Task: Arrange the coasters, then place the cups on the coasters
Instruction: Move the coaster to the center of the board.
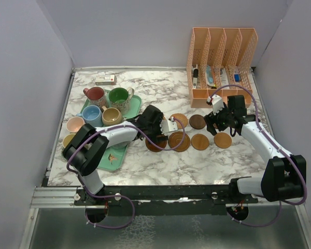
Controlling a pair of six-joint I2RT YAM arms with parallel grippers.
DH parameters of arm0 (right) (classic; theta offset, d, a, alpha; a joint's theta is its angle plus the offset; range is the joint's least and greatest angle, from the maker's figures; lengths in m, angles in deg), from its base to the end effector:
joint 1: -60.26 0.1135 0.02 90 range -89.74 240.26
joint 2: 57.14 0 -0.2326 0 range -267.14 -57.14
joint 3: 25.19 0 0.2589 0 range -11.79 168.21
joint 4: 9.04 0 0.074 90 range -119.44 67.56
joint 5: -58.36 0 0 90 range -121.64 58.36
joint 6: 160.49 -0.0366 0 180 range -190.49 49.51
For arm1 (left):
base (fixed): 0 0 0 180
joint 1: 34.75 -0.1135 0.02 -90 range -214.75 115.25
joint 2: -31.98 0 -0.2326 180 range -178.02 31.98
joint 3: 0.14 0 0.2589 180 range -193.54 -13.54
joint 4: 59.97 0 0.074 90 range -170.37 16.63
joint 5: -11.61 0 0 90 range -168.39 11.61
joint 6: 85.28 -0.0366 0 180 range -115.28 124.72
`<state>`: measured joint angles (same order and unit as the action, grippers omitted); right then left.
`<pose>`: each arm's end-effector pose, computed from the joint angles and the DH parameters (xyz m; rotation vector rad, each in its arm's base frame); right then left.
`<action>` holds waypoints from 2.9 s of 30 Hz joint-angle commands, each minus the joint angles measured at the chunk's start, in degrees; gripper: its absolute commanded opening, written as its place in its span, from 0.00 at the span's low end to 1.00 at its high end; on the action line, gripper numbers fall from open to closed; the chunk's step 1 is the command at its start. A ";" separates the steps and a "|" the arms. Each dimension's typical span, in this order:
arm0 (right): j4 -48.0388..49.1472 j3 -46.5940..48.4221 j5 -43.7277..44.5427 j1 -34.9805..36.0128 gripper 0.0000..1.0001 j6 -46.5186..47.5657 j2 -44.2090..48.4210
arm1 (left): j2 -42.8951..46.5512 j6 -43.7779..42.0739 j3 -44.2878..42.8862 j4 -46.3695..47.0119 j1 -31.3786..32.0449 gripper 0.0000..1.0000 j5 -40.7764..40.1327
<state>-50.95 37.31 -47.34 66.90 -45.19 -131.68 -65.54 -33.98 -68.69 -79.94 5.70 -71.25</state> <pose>0.2725 0.0417 0.1954 -0.7866 2.3457 0.2059 0.2629 -0.2302 0.1355 1.5867 1.8309 -0.1649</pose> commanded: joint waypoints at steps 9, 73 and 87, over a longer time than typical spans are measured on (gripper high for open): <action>0.65 -0.75 0.85 -0.31 0.77 0.49 0.37 | 0.80 0.12 1.16 -1.66 -0.20 0.86 4.07; 0.21 -0.62 0.50 -0.22 0.77 0.88 -0.34 | 4.94 -4.52 5.90 -6.90 0.40 0.86 14.11; 0.12 -0.68 0.59 -0.22 0.77 0.91 -0.56 | 4.46 -5.56 5.67 -9.08 0.66 0.86 15.66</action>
<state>-51.04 37.31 -47.34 66.90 -44.71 -131.92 -60.90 -37.89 -64.41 -83.94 5.87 -57.90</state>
